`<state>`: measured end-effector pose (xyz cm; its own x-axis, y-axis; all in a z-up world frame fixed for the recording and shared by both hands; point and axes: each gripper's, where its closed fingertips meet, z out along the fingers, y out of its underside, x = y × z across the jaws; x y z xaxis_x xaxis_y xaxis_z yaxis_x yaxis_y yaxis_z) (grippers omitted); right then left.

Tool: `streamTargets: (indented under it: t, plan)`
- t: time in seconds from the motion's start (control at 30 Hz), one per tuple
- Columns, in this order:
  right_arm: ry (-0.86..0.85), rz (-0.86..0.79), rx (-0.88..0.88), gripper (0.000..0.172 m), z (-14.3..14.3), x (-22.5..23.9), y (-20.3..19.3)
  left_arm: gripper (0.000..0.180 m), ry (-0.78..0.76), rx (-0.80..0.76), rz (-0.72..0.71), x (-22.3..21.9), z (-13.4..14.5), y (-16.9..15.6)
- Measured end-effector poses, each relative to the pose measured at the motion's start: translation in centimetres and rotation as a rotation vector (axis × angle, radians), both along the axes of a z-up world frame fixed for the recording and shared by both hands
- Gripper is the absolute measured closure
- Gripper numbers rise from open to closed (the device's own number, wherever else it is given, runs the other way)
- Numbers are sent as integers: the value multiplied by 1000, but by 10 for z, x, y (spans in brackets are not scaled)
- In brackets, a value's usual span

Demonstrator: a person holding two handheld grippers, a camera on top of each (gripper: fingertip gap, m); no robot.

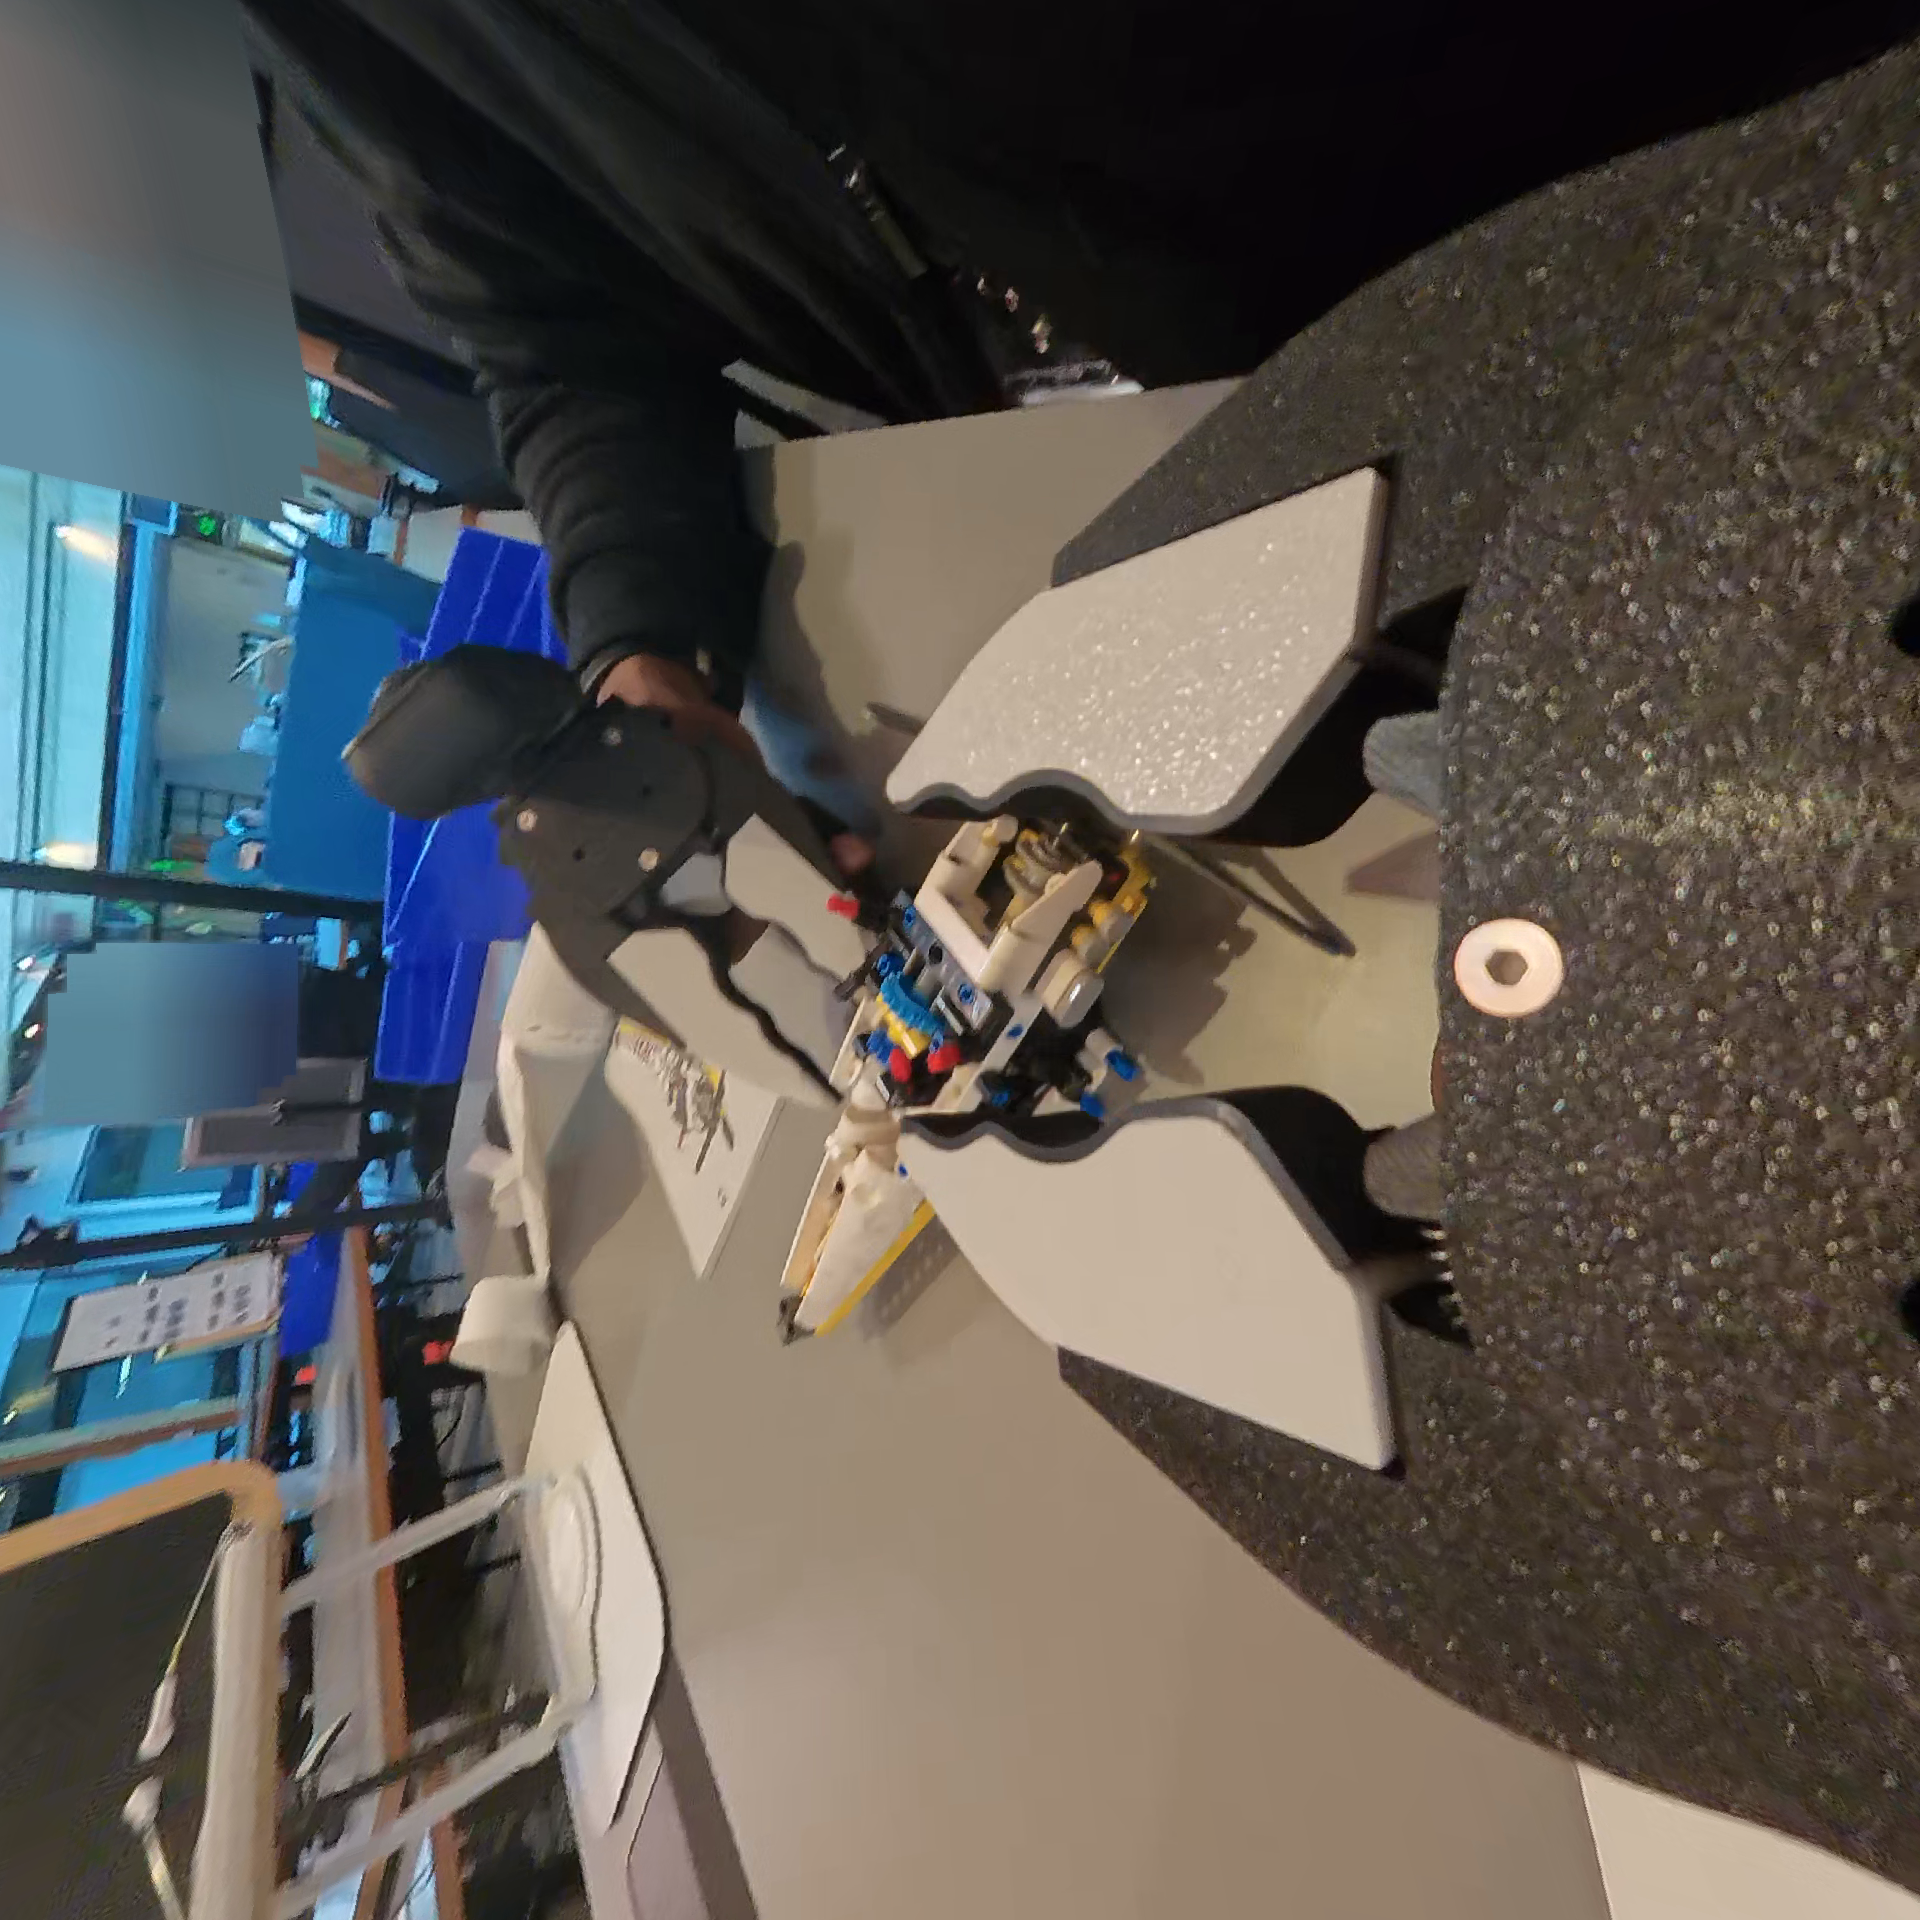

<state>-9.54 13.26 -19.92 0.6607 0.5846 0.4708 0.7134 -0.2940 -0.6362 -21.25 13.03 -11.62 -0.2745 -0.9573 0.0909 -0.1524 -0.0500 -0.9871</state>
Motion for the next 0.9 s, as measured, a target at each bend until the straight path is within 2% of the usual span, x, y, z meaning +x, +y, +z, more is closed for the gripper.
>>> streamTargets:
  t: [0.2, 0.47, 0.9]
  plan:
    - [22, 7, 8, 144, 1, 0, -13, 127, -31, -4, 60, 5, 0, 13]
    - [48, 13, 19, 145, 2, -3, -20, 128, 9, 7, 96, 6, -11, 12]
    - [62, 39, 29, 144, 3, -13, -22, 129, 27, -25, 96, 7, -13, 12]
